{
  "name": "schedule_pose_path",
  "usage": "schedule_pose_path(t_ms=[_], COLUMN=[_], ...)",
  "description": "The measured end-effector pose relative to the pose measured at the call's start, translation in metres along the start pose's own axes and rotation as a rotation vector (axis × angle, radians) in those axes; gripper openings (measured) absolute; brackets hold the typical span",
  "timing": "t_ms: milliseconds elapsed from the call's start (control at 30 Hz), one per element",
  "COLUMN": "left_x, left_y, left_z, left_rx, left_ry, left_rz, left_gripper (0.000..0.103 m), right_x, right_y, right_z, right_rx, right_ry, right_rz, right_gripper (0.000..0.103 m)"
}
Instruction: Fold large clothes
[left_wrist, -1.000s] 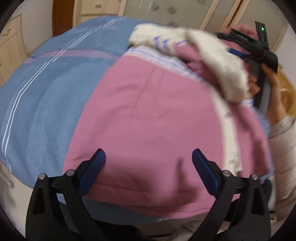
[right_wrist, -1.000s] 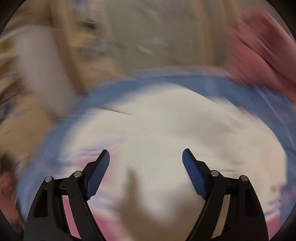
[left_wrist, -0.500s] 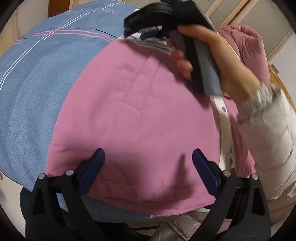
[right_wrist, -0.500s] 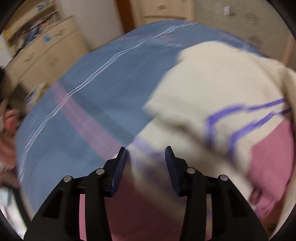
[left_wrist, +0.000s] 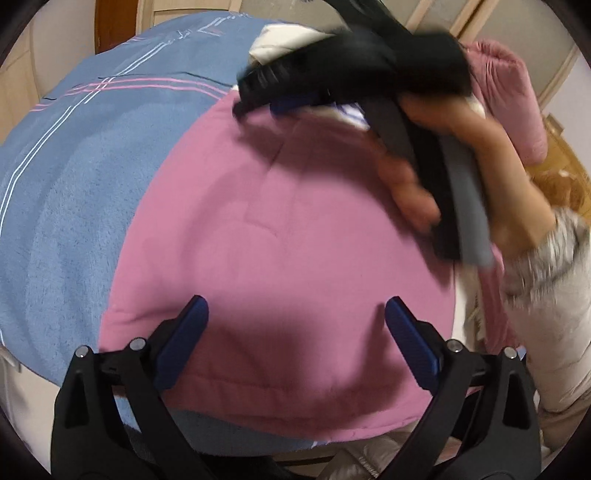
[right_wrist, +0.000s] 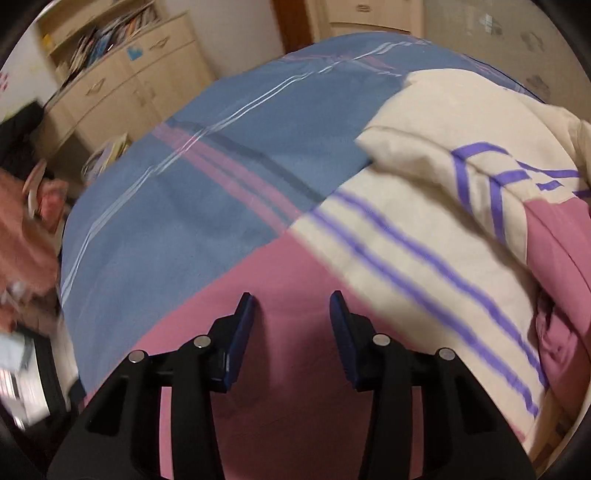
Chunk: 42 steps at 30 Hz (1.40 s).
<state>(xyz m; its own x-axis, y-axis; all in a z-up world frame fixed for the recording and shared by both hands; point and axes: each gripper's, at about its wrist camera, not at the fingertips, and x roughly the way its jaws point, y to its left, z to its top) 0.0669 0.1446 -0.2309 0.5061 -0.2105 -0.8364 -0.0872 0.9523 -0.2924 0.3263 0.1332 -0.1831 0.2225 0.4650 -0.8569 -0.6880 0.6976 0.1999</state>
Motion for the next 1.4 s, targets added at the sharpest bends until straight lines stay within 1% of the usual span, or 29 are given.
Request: schedule_pose_path(t_ms=[33,133,200,233,267,300,333,367,400,433,500,533,567,633,667,700,767,833,933,1000,1100,1133,1167,1200,1233,1267,1300,1367,1400], left_x=[0.002,-0.002,-0.010,-0.016,-0.020,-0.026,-0.032,-0.035,-0.034,-0.031,-0.024,-0.021,-0.015,0.001,0.012,0.021,0.047,0.063,0.080,0.087,0.096,0.097,0.097,0.097,0.098,0.108,0.108,0.104,0.103], left_y=[-0.001,-0.006,-0.014,-0.016,-0.020,-0.028,-0.033,-0.042,-0.057,-0.071,-0.101,-0.122,-0.146,-0.186,-0.205,-0.215,-0.244,-0.262,-0.275,-0.275,-0.273,-0.272,-0.272,-0.272,-0.272,-0.278,-0.279,-0.280,-0.280], left_z=[-0.001,-0.001,-0.002,-0.002,-0.001,-0.001,-0.002,0.000,0.003,0.006,0.010,0.011,0.010,0.011,0.010,0.009,0.005,-0.003,-0.018,-0.020,-0.016,-0.015,-0.015,-0.014,-0.015,-0.007,-0.008,-0.014,-0.015], left_rx=[0.006,0.012,0.009,0.011,0.020,0.040,0.061,0.085,0.114,0.140,0.201,0.242,0.287,0.346,0.369,0.382,0.411,0.438,0.434,0.434,0.449,0.449,0.447,0.445,0.445,0.448,0.453,0.465,0.472], left_ry=[0.012,0.013,-0.007,-0.020,-0.034,-0.053,-0.068,-0.080,-0.086,-0.081,-0.070,-0.071,-0.073,-0.059,-0.032,-0.005,0.064,0.091,0.127,0.138,0.171,0.174,0.176,0.178,0.178,0.179,0.177,0.172,0.170], left_rz=[0.011,0.036,0.019,-0.001,-0.015,-0.024,-0.030,-0.042,-0.065,-0.085,-0.130,-0.161,-0.192,-0.243,-0.278,-0.302,-0.344,-0.348,-0.326,-0.310,-0.308,-0.310,-0.310,-0.309,-0.307,-0.304,-0.300,-0.293,-0.289], left_gripper=[0.098,0.098,0.098,0.098,0.098,0.098,0.098,0.098,0.098,0.098,0.098,0.098,0.098,0.098,0.098,0.098,0.098,0.098,0.098,0.098,0.099,0.099,0.099,0.099,0.099,0.099,0.099,0.099,0.099], right_x=[0.002,-0.004,-0.032,-0.055,-0.066,-0.095,-0.111,-0.136,-0.162,-0.174,-0.209,-0.229,-0.242,-0.264,-0.272,-0.279,-0.281,-0.278,-0.270,-0.265,-0.245,-0.238,-0.230,-0.217,-0.211,-0.207,-0.206,-0.216,-0.225], right_y=[-0.007,-0.019,-0.021,-0.022,-0.021,-0.027,-0.029,-0.039,-0.052,-0.063,-0.093,-0.119,-0.139,-0.181,-0.200,-0.217,-0.234,-0.249,-0.266,-0.270,-0.274,-0.279,-0.284,-0.295,-0.303,-0.314,-0.330,-0.345,-0.345], right_z=[0.007,0.012,-0.003,-0.019,-0.026,-0.045,-0.056,-0.076,-0.100,-0.110,-0.148,-0.177,-0.195,-0.236,-0.255,-0.272,-0.290,-0.302,-0.300,-0.298,-0.271,-0.266,-0.259,-0.251,-0.248,-0.246,-0.243,-0.242,-0.242], right_rx=[0.031,0.107,0.114,0.100,0.092,0.084,0.084,0.087,0.102,0.117,0.181,0.238,0.283,0.416,0.487,0.543,0.596,0.620,0.598,0.590,0.560,0.556,0.556,0.563,0.570,0.586,0.619,0.677,0.696], right_ry=[-0.012,-0.031,-0.074,-0.115,-0.139,-0.185,-0.217,-0.261,-0.300,-0.320,-0.351,-0.360,-0.361,-0.360,-0.358,-0.359,-0.360,-0.338,-0.305,-0.307,-0.291,-0.272,-0.248,-0.207,-0.191,-0.182,-0.181,-0.211,-0.228], right_rz=[-0.020,0.026,0.070,0.109,0.119,0.114,0.101,0.077,0.044,0.015,-0.079,-0.135,-0.160,-0.189,-0.209,-0.226,-0.226,-0.199,-0.209,-0.169,-0.088,-0.092,-0.120,-0.192,-0.235,-0.284,-0.340,-0.370,-0.379], right_gripper=[0.045,0.045,0.045,0.045,0.049,0.052,0.058,0.064,0.067,0.071,0.072,0.072,0.072,0.072,0.071,0.071,0.070,0.070,0.070,0.070,0.066,0.066,0.066,0.064,0.061,0.057,0.056,0.055,0.055])
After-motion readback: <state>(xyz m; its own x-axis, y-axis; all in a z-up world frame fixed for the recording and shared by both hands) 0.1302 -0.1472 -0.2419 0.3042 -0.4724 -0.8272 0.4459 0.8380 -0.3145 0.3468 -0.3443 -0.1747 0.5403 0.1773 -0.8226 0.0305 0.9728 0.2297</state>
